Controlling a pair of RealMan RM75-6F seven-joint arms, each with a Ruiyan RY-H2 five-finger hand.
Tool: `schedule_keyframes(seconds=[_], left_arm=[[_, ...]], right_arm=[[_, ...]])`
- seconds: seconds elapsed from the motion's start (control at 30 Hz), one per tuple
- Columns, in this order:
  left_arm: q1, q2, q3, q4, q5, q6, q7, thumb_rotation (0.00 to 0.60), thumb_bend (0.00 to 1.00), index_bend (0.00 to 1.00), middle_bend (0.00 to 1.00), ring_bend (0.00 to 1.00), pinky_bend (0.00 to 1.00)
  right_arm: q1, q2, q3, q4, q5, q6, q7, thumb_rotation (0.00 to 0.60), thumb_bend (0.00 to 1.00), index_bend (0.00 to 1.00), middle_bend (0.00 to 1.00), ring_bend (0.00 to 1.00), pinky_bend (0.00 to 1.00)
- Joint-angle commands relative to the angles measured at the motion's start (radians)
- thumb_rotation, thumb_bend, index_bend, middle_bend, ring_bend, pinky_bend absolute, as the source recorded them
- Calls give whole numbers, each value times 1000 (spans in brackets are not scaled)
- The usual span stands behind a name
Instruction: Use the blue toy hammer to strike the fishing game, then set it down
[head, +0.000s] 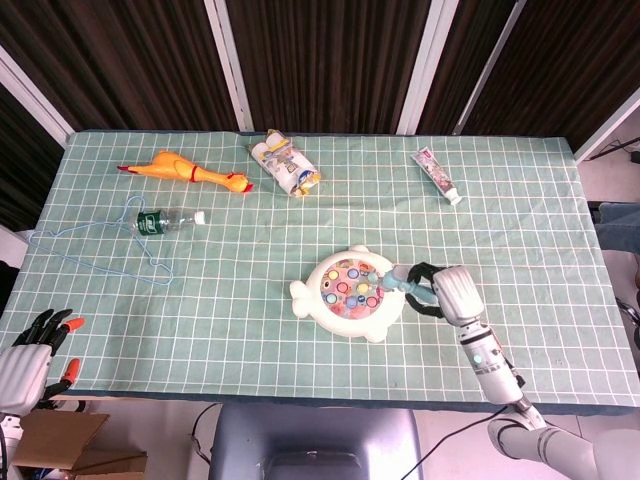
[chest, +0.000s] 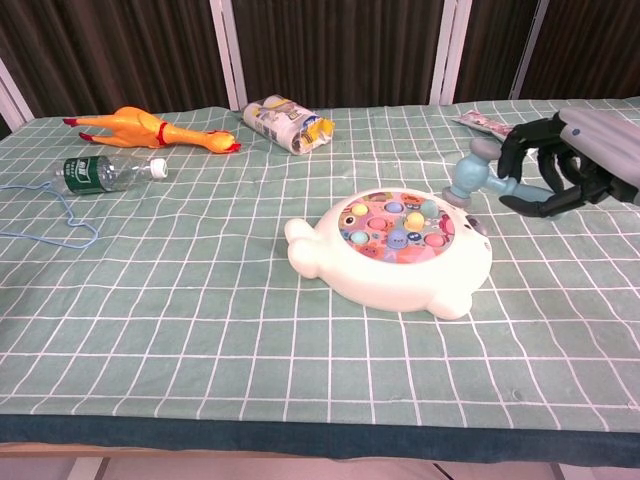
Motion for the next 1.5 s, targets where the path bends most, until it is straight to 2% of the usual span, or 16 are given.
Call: schedule_keyframes(seconds=[0.03, 0.27, 0.57, 0.9, 1.3, 1.5], left_arm=[[0, 1, -1, -1, -3, -1, 1, 600, 444, 229, 106, 59, 248], [0, 5, 0, -2, -3, -4, -7, 600, 444, 229, 106, 59, 249], [0, 7, -2, -2, -10, -7, -12, 600, 443, 229, 106, 59, 249], [-2, 7, -2, -4, -12, -11, -6, 600, 444, 229, 107, 59, 248], [0, 10, -4, -4, -14, -7, -18, 600, 444, 229, 107, 59, 249], [0, 10, -5, -5, -15, -8, -17, 600, 444, 229, 106, 59, 249]], right_arm=[[32, 16, 10, -48, -4, -29, -61, 600, 1000, 848, 679, 794, 950], [81, 34, 39, -134, 41, -119, -208, 600, 1000, 849, 682, 794, 950], [86, 16, 67, -153, 117, -147, -332, 600, 1000, 849, 682, 794, 950], [86, 9, 67, -152, 145, -157, -364, 600, 1000, 849, 682, 794, 950], [87, -25, 50, -89, 149, -172, -338, 600, 1000, 849, 682, 794, 949], [82, -6, 53, -132, 123, -129, -329, 600, 1000, 849, 682, 794, 949]])
